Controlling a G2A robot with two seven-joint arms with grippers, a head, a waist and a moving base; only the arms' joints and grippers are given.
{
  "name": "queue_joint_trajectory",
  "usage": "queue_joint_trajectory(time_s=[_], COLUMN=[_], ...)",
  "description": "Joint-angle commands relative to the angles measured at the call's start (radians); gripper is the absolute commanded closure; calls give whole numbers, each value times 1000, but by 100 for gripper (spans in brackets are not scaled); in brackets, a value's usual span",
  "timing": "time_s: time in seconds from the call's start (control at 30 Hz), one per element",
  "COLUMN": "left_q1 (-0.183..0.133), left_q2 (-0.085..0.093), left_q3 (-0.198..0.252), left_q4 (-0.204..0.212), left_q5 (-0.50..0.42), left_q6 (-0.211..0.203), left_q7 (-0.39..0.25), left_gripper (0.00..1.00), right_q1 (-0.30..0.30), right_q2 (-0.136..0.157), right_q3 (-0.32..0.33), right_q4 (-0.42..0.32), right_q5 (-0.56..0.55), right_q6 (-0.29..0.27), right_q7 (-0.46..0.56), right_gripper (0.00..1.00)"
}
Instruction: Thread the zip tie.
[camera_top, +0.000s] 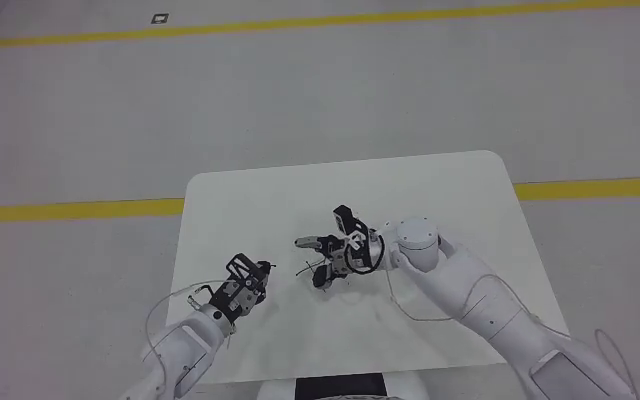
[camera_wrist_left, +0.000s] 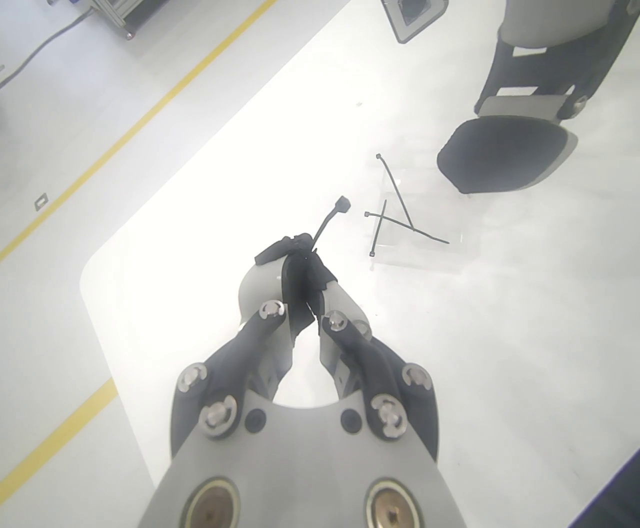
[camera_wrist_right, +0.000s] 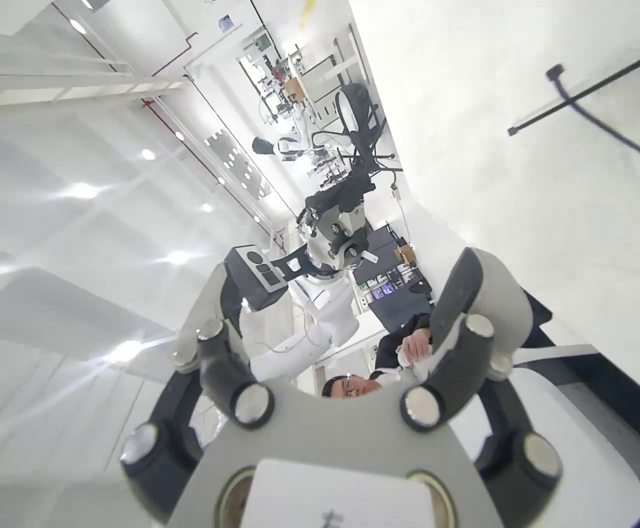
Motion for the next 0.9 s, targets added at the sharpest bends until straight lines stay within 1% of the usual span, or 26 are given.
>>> queue_joint_trajectory(time_s=[0.0, 0.2, 0.3, 0.37, 0.47, 0.73, 0.87], left_q1=[0, 0, 0, 0, 0, 0, 0], left_q2=[0, 0, 0, 0, 0, 0, 0], left_q3=[0, 0, 0, 0, 0, 0, 0], left_q4=[0, 0, 0, 0, 0, 0, 0], left_q5=[0, 0, 0, 0, 0, 0, 0], left_q6=[0, 0, 0, 0, 0, 0, 0], left_q7=[0, 0, 0, 0, 0, 0, 0], left_gripper=[100, 100, 100, 100, 100, 100, 100], right_q1=[-2, -2, -14, -12, 6, 9, -4], right_q2=[0, 0, -1, -3, -9, -9, -9], right_q3=[3, 3, 0, -5, -36, -39, -43], right_q4=[-1, -1, -7, -5, -4, -3, -25], right_q5=[-2, -2, -4, 7, 11, 9, -19], right_q6=[0, 0, 0, 0, 0, 0, 0], right_q7=[0, 0, -28, -42, -39, -39, -82], right_gripper=[0, 0, 0, 0, 0, 0, 0])
